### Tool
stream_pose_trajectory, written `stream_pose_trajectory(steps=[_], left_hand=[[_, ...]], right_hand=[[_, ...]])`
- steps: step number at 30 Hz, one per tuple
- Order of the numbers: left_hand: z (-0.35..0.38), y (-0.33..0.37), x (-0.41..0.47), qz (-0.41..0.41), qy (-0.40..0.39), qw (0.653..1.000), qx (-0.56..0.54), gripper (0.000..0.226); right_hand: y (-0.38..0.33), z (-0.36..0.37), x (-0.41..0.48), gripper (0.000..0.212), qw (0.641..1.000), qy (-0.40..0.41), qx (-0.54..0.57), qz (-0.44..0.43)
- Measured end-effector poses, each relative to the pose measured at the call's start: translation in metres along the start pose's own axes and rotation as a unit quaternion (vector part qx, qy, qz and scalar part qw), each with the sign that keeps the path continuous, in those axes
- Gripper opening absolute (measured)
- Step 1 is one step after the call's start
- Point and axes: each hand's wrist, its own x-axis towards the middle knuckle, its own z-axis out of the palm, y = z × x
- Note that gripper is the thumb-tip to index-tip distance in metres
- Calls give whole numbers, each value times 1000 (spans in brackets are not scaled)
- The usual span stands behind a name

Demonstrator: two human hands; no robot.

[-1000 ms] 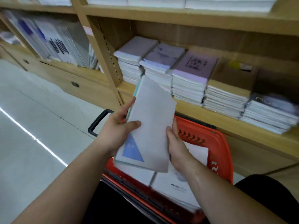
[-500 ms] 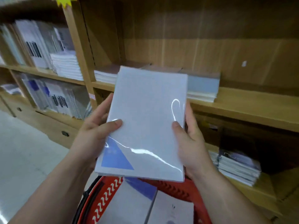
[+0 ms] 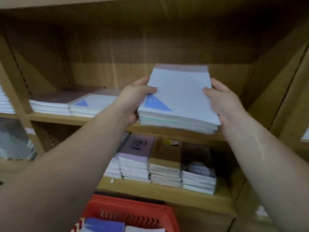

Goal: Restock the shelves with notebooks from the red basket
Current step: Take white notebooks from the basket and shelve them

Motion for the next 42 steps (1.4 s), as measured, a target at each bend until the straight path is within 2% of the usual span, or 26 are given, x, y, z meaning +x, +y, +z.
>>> stream_pose_trajectory(steps=[3, 5, 6, 8, 11, 14, 16, 20, 22, 26, 27, 30, 32, 34, 37, 39, 42], left_hand=[[22, -19, 29, -29, 1, 999, 14, 51], [31, -32, 41, -7, -18, 995, 98, 51], [33, -38, 46, 17, -34, 986, 165, 54], [29, -49, 52, 66, -69, 948, 305, 64], [16, -60, 50, 100, -73, 866, 485, 77], [14, -67, 46, 156, -68, 791, 588, 73], [17, -69, 49, 161, -68, 763, 623, 70], [14, -73, 60, 160, -50, 735, 656, 69], [14, -74, 61, 158, -42, 741, 652, 69], [17, -76, 55, 149, -37, 759, 633, 71], [17, -75, 54, 135, -37, 778, 613, 72], [21, -70, 53, 99, -29, 863, 494, 67], [27, -70, 50, 93, -18, 903, 418, 61], [32, -72, 48, 99, 12, 931, 352, 56], [31, -72, 47, 95, 66, 966, 232, 53], [25, -70, 49, 82, 93, 980, 156, 58], [19, -60, 42, 74, 125, 985, 92, 56]], right_hand=[[3, -22, 32, 29, 995, 50, -38, 72], [9, -27, 51, 15, 989, 64, -76, 107], [13, -30, 58, 16, 985, 64, -107, 118], [22, -34, 74, 25, 975, 61, -179, 118], [24, -40, 85, 22, 968, 74, -220, 99], [27, -50, 87, 38, 978, 58, -182, 89], [31, -55, 88, 42, 978, 27, -184, 89], [37, -52, 87, 6, 980, -23, -176, 87], [36, -49, 89, 11, 976, -25, -204, 75], [33, -47, 87, 38, 964, -29, -260, 45], [33, -48, 85, 41, 961, -12, -276, 29], [27, -53, 83, 45, 939, 19, -342, -12], [24, -48, 75, 60, 923, -18, -384, 8], [21, -40, 62, 88, 903, -48, -428, 10], [13, -26, 45, 115, 898, -94, -430, -23], [4, -14, 41, 123, 878, -144, -454, -48], [-7, 6, 36, 123, 829, -199, -519, -69]])
